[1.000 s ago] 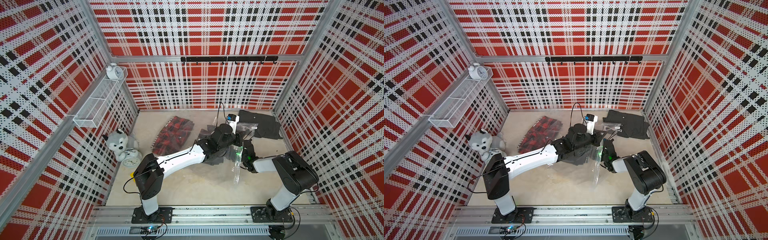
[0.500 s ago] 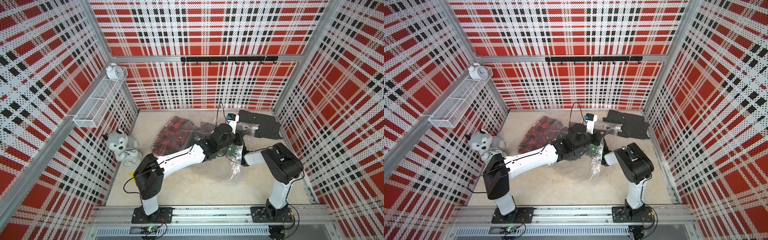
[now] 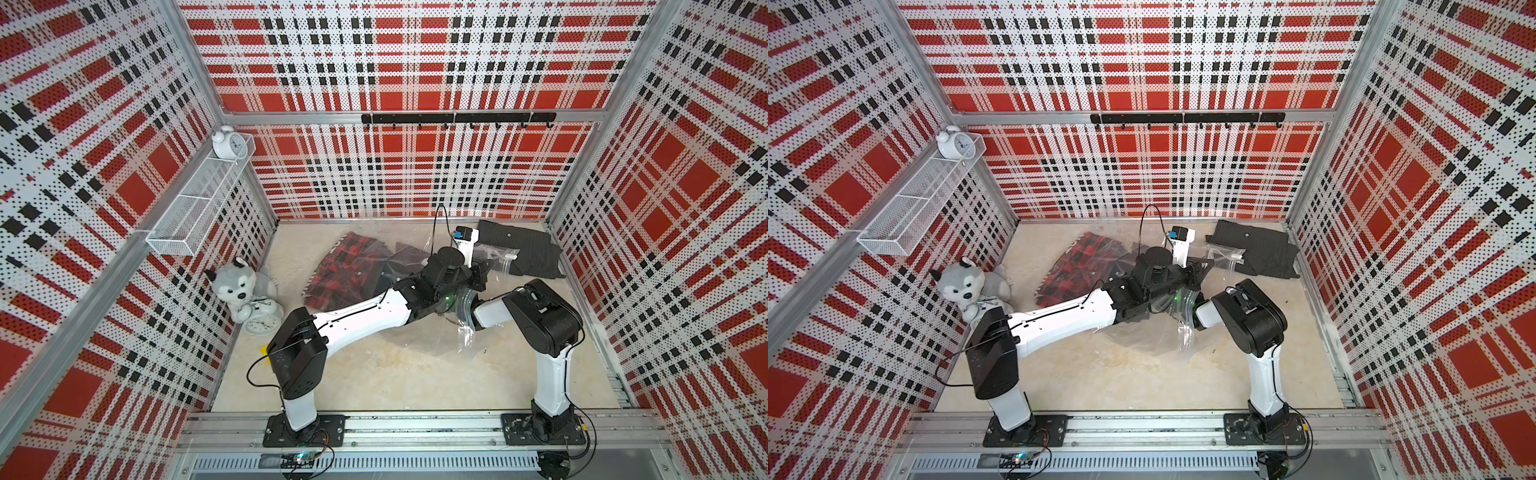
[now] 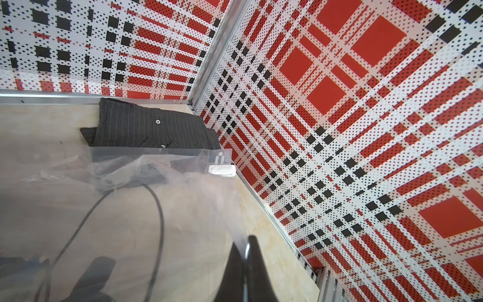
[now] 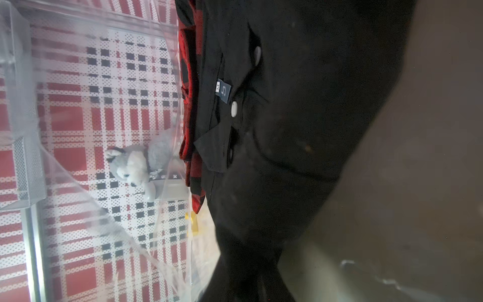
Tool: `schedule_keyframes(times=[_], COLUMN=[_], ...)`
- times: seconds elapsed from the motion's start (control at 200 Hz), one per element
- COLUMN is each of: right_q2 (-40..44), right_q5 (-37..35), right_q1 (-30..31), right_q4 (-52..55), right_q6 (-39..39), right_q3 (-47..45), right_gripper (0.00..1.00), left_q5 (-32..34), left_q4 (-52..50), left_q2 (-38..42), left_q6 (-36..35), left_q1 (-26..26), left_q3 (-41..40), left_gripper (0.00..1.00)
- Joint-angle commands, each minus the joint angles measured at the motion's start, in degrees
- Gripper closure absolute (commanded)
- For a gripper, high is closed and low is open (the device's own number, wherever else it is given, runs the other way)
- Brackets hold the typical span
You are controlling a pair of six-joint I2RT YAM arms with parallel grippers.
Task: Place the folded shirt into the vacuum bag
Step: Place the shirt in the vacuum bag.
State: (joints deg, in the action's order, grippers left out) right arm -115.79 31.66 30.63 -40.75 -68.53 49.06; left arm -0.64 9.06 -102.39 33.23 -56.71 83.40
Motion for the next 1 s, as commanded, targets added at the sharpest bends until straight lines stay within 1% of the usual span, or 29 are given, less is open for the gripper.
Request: schedule_keyframes(times=[0.0, 0.235, 0.371, 0.431, 0.491, 0.616, 0.726, 0.857, 0.997], right_q2=[-1.04, -4.37, -4.58, -3.57, -2.26, 1.03, 4.93, 10.30, 16.70], right_q5=[-0.86, -0.75, -0.28, -0.22, -0.02, 1.19, 1.18, 0.18, -1.75], right_q1=[0.59, 0.60, 0.61, 0.48, 0.15, -0.56, -0.54, -0.59, -0.65], right_q4=[-0.62, 3.79, 3.17, 2.67, 1.98, 0.15, 0.50, 3.62, 8.91], right_q6=[0.10, 1.48, 1.16, 1.43, 1.64, 1.79, 2.98, 5.48, 8.88], right_q3=[1.82, 8.23, 8.21, 6.85, 5.09, 0.69, -3.20, -7.84, -12.83], right_gripper=[0.84, 0.84, 0.82, 0.77, 0.68, 0.52, 0.42, 0.35, 0.32], left_q5=[-1.63, -1.65, -0.45, -0.04, -0.03, -0.07, 0.10, -0.08, -0.53], left_q4=[4.21, 4.56, 4.56, 4.63, 5.26, 6.57, 7.50, 8.38, 8.86], left_q2=[2.79, 3.33, 4.03, 4.21, 4.39, 4.46, 4.65, 4.74, 4.95], left_q6=[0.26, 0.43, 0.21, 0.23, 0.50, 1.39, 1.90, 2.49, 2.63], left_q1=[-1.21, -1.48, -1.48, -1.21, -0.73, 0.34, 1.24, 2.60, 3.57], left_q3=[0.02, -0.43, -1.46, -2.06, -2.94, -4.91, -6.59, -8.29, -9.51], left_gripper=[1.00, 1.00, 1.00, 1.00, 1.00, 1.00, 1.00, 1.00, 1.00])
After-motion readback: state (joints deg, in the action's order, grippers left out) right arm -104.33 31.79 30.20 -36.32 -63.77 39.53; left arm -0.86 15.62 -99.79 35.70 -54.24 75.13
